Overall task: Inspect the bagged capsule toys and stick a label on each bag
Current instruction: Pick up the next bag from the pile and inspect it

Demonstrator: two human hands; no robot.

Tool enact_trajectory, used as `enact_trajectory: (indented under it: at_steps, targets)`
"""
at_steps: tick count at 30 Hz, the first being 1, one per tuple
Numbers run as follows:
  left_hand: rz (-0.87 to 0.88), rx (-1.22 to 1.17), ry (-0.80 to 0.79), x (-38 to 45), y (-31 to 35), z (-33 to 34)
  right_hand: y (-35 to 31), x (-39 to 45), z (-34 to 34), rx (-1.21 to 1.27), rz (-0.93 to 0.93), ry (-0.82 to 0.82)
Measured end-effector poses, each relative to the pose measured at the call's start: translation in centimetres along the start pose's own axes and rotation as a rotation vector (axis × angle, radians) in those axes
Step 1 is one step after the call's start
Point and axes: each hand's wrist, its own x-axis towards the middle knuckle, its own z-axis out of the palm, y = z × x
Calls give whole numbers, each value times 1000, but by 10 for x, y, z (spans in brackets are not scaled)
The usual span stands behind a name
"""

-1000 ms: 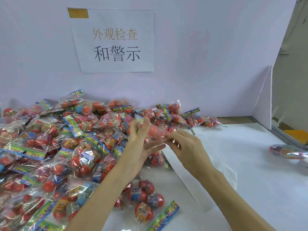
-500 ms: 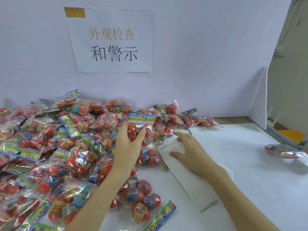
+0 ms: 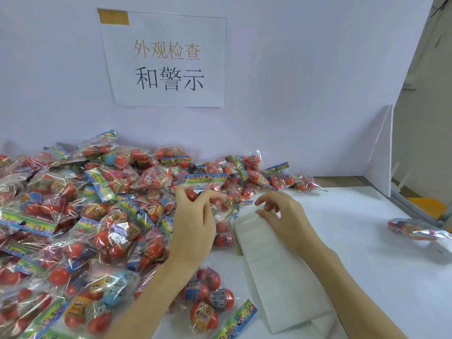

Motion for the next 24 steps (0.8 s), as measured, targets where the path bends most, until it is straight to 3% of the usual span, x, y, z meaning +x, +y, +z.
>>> enact_trajectory:
  at_steps: [5,9,11,16,24]
  targets:
    - [191,129,-221,-12,6,8,-2,0,2,23,0,24]
    - [167,371,-475,-22,9,20,-5,2,2,61,16,75]
    - [144,377,-492,-23,6,21,-4,3,3,43,88,47]
    - [115,359,-484,-24,5,21,4,5,-1,-22,344,-199]
    - [106,341,-488,-24,7,22,-3,6,-15,266,544,-354]
